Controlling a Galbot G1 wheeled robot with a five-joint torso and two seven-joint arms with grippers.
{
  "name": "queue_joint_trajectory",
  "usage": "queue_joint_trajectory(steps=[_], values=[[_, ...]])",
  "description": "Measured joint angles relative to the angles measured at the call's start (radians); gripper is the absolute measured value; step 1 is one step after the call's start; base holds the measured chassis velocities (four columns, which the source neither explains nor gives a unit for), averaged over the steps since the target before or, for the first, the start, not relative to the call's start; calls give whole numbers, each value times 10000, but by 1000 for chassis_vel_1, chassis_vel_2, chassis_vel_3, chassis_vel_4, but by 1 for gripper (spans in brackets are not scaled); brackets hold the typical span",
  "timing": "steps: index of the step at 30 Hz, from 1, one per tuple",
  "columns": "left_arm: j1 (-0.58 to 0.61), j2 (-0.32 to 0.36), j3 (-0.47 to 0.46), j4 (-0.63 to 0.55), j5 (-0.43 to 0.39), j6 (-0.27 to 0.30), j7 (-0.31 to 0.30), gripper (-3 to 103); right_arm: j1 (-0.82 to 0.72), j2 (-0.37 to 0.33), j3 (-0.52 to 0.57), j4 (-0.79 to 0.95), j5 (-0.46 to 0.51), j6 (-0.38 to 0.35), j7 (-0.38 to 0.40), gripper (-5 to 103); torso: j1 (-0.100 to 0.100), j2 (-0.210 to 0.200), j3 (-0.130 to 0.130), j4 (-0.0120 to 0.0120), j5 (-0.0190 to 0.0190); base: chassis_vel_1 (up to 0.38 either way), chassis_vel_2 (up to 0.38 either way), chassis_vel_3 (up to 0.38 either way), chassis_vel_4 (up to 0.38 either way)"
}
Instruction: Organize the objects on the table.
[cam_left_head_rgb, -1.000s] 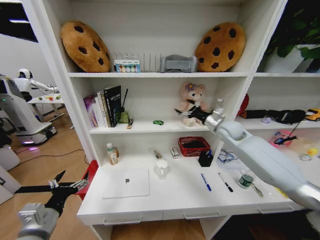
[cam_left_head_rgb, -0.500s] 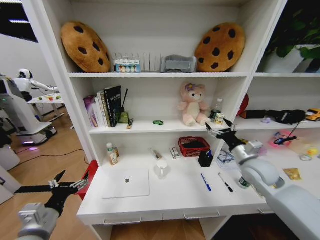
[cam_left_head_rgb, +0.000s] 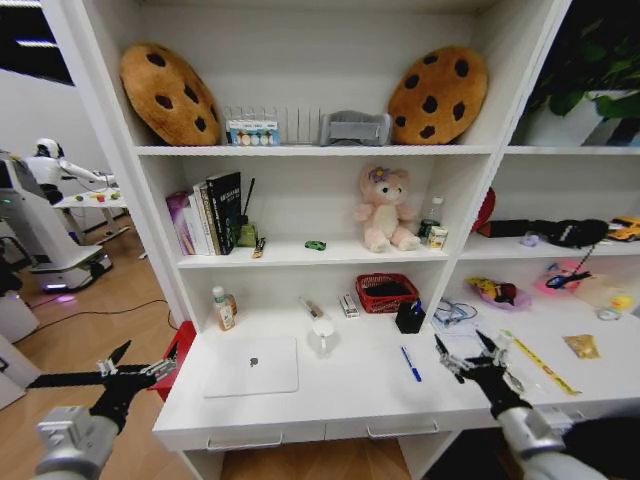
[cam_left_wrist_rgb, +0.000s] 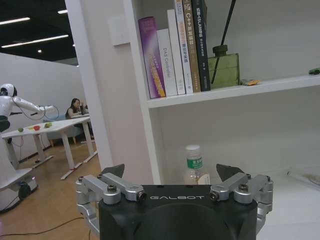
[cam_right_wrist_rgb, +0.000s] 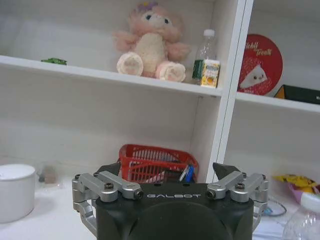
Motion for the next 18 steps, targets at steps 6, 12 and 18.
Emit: queue_joint_trajectory(steps=[6, 12, 18], values=[[0, 0, 0, 0, 0, 0, 0, 100, 75, 171, -502, 58, -170, -55, 88, 100, 0, -1, 0, 1, 0, 0, 0, 0, 0], [0, 0, 0, 0, 0, 0, 0, 100, 421, -41, -777, -26, -181, -108, 194, 100, 1, -1, 1, 1, -1, -19, -27, 23, 19], [0, 0, 0, 0, 0, 0, 0, 100, 612, -59, -996, -151, -164, -125, 245, 100, 0, -1, 1, 1, 1, -124, -139, 161, 137]])
